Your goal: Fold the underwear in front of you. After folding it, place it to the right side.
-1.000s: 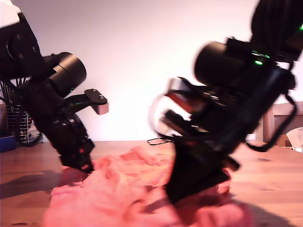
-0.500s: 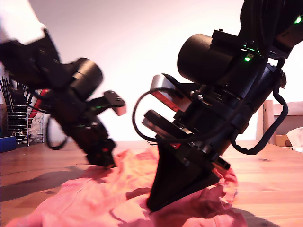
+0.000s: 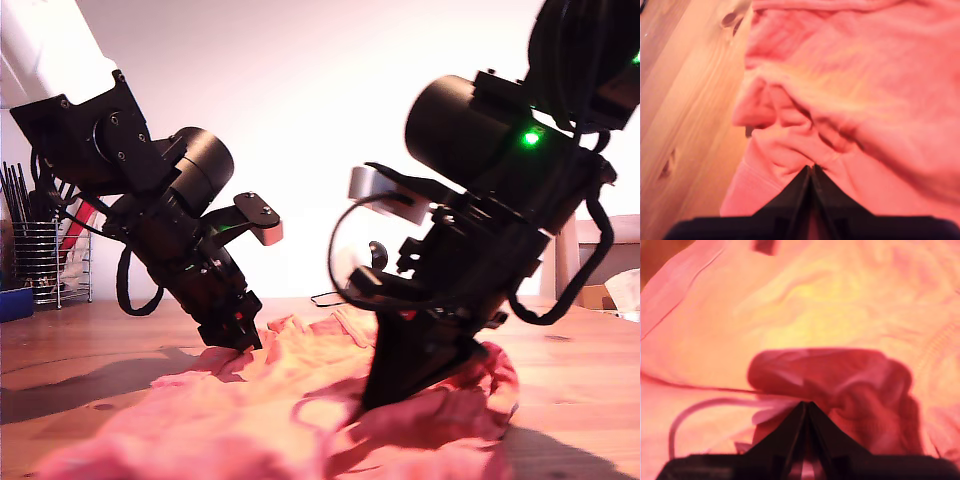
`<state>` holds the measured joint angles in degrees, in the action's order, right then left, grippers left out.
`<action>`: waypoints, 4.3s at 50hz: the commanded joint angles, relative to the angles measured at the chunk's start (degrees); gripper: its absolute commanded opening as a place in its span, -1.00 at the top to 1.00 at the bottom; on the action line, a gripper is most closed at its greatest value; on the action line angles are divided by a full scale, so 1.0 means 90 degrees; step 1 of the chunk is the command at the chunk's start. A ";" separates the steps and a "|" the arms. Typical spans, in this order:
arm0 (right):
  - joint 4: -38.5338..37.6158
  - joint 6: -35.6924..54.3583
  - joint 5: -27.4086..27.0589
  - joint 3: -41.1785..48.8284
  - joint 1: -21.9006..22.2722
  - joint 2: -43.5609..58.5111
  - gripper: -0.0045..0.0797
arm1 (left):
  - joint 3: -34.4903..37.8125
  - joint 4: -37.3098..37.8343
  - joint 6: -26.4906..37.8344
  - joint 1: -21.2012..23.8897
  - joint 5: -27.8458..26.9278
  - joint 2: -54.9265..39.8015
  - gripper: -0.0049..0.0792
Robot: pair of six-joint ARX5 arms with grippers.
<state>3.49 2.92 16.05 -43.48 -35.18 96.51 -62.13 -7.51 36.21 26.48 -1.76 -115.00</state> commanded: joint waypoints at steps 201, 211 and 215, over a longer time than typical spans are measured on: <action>0.0746 -0.1156 -0.0925 0.1919 0.0095 -0.4928 0.92 | 0.4452 0.0814 -0.4665 -0.1105 -0.3538 0.6351 0.94; 0.1061 -0.1491 -0.0602 0.2285 0.0095 -0.5399 0.92 | 0.5183 0.0709 -0.4986 -0.1105 -0.3585 0.7266 0.94; 0.1132 -0.1501 -0.0602 0.2402 0.0095 -0.5498 0.92 | 0.5416 0.0772 -0.5049 -0.1105 -0.3587 0.7592 0.94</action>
<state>13.78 -10.37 10.35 -23.66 -34.48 47.37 -15.29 -0.21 -8.73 16.62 -33.61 -47.68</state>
